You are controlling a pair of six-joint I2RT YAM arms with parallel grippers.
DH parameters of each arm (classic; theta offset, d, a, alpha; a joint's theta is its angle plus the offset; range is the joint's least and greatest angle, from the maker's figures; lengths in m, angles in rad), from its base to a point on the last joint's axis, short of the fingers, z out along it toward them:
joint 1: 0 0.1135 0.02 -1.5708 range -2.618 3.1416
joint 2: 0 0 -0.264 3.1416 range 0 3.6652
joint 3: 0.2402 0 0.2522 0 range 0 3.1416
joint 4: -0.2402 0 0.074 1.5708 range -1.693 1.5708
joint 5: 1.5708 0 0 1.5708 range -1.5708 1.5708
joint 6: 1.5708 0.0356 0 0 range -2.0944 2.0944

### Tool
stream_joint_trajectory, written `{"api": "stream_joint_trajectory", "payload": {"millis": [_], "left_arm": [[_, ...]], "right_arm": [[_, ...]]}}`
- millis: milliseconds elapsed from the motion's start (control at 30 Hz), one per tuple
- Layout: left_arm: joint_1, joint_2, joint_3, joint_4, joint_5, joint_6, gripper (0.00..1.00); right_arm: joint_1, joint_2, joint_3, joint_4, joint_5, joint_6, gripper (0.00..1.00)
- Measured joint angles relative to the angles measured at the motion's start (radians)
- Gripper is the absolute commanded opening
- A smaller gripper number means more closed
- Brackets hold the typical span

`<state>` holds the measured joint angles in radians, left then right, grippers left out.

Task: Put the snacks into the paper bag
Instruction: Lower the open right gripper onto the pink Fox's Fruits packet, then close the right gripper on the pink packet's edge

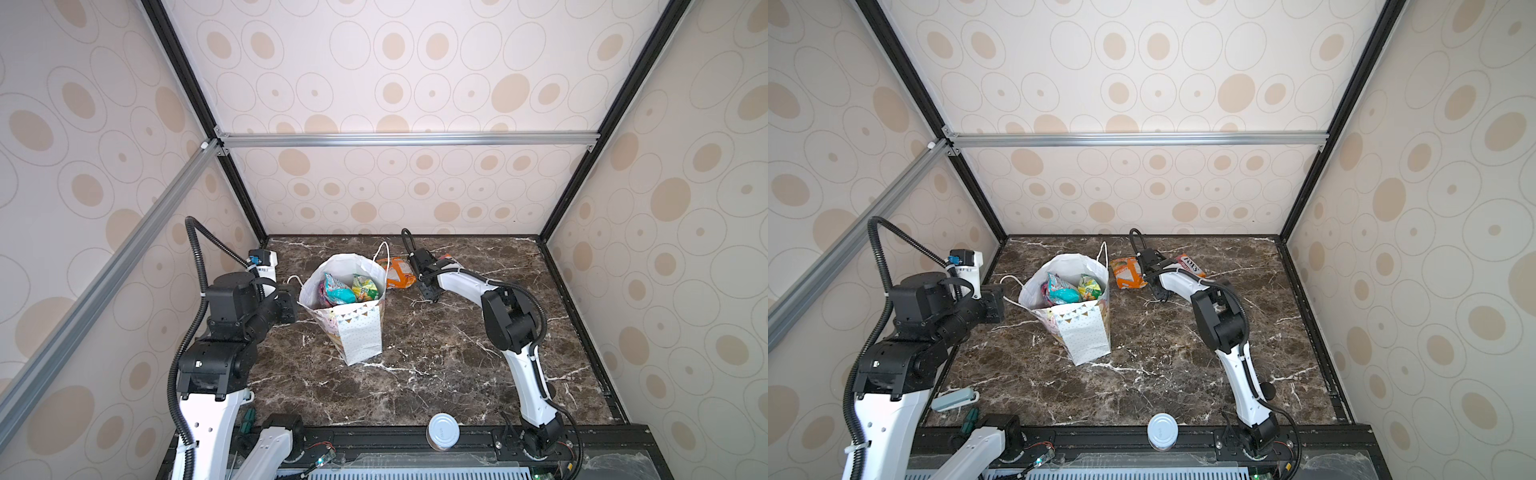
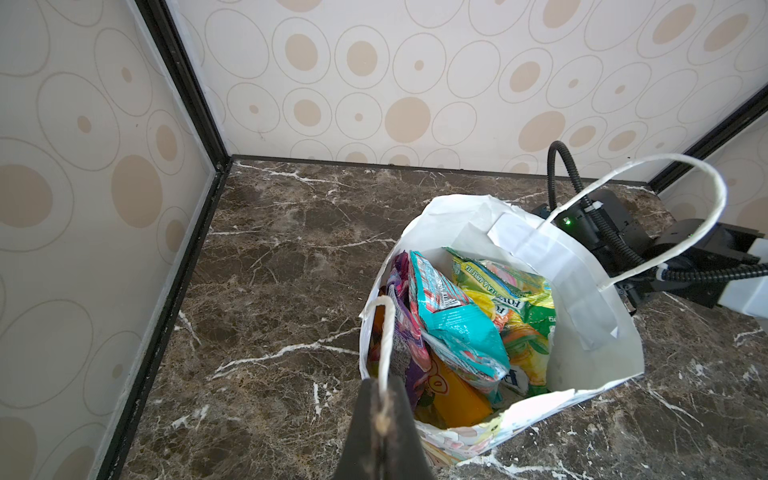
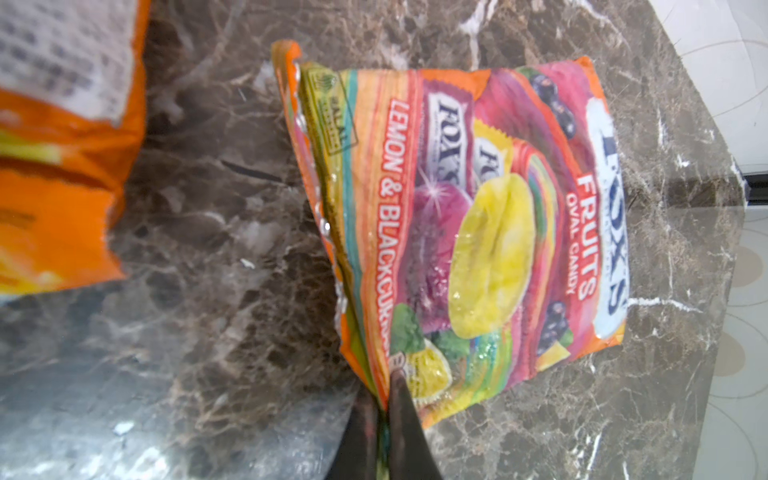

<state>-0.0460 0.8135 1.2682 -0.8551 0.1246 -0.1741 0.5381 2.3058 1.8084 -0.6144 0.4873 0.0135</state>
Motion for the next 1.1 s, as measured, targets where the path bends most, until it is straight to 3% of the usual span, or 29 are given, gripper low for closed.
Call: {"api": "stream_joint_trajectory", "payload": {"millis": [167,1100], "left_arm": [[0.000,-0.001,0.000,0.000,-0.002,0.000,0.00],[0.000,-0.034,-0.027,0.006,-0.006,0.000,0.00]], "right_arm": [[-0.008,-0.007,-0.013,0.010,-0.024,0.013,0.00],[-0.057,-0.349,-0.174,-0.031,-0.289,0.116,0.00]]}}
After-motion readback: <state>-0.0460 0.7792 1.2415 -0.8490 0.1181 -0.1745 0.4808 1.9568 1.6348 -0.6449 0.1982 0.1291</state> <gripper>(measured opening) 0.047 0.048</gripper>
